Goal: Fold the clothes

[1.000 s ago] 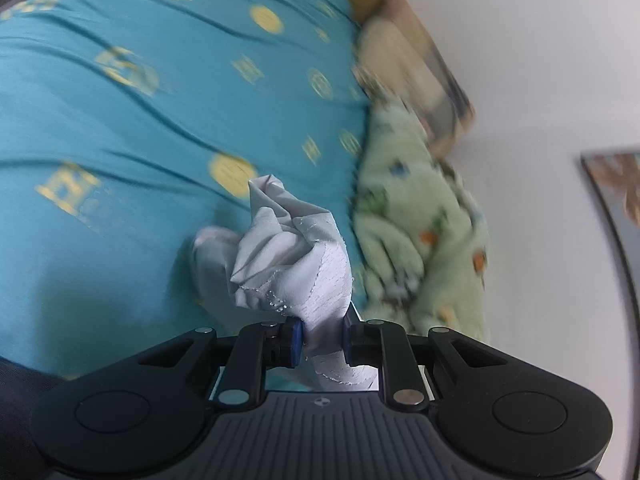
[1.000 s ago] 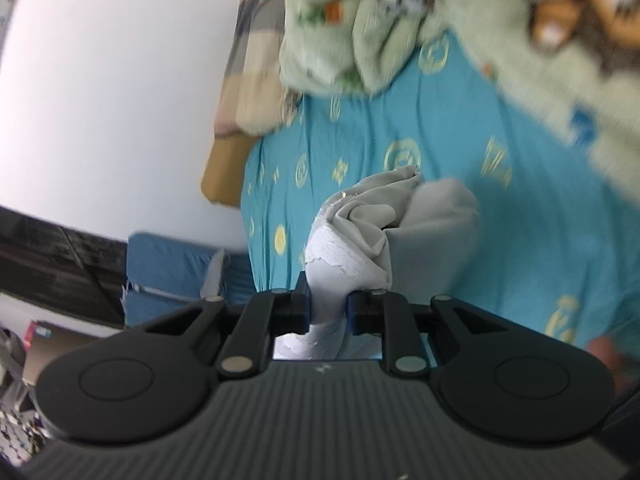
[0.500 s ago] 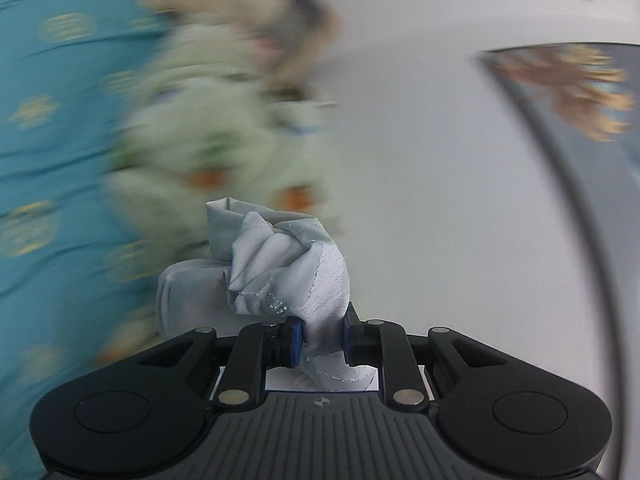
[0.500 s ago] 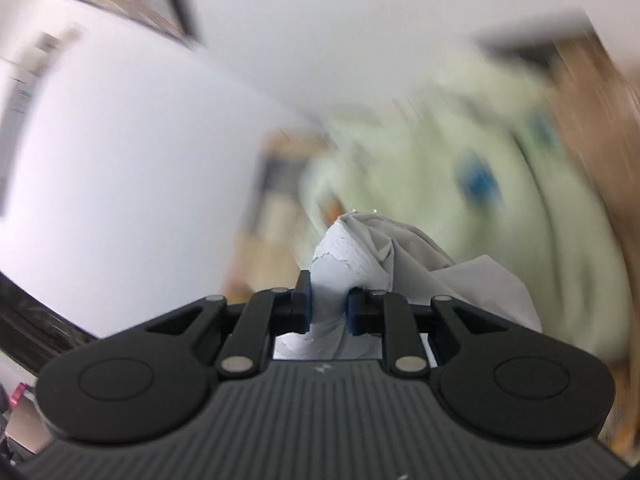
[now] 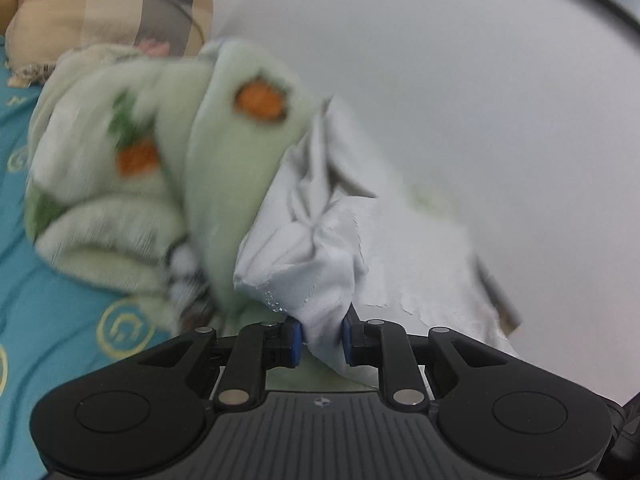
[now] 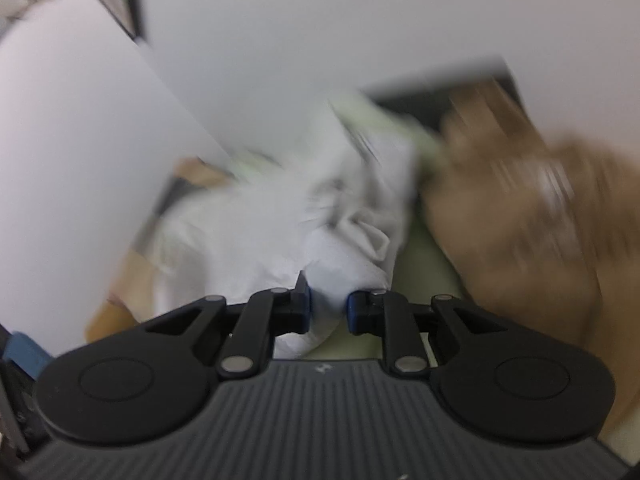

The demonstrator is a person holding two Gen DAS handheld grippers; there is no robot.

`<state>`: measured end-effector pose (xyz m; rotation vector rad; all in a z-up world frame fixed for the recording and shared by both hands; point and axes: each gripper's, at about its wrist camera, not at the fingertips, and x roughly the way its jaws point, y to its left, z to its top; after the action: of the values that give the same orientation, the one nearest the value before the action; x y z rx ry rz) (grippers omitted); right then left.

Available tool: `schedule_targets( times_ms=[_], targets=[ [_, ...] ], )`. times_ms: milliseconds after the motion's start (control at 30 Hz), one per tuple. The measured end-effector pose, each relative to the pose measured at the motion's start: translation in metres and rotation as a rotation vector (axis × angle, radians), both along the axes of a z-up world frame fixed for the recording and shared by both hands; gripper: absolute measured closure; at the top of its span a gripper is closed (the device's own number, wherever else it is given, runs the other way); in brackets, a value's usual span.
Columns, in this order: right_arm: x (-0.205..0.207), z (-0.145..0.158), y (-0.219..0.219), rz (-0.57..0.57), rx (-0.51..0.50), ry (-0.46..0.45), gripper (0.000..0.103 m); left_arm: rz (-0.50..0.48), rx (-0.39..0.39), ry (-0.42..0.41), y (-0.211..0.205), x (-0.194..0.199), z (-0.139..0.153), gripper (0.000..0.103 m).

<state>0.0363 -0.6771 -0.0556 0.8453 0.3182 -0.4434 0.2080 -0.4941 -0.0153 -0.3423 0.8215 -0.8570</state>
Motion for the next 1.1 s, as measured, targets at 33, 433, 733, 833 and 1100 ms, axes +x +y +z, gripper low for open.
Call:
schedule_targets(
  times_ms=[33,433,733,833,1100],
  targets=[
    [-0.003,-0.005,-0.001,-0.002,0.023,-0.002,0.077,-0.003,0.005,-0.008,0.005,-0.003,-0.001,0.079],
    [-0.069,0.12,0.091,0.035,-0.247,0.005,0.01,-0.023,0.172,-0.361,0.066,-0.082,0.126,0.0],
    [-0.158,0.174,0.206,0.058,-0.536,-0.04,0.01,0.05,0.231,-0.611,0.161,-0.204,0.206,0.0],
    [-0.182,0.175,0.235,0.062,-0.567,-0.085,0.01,0.071,0.2,-0.608,0.195,-0.235,0.212,0.0],
    [-0.216,0.166,0.291,0.104,-0.631,-0.134,0.01,0.138,0.171,-0.632,0.254,-0.294,0.206,0.0]
  ],
)
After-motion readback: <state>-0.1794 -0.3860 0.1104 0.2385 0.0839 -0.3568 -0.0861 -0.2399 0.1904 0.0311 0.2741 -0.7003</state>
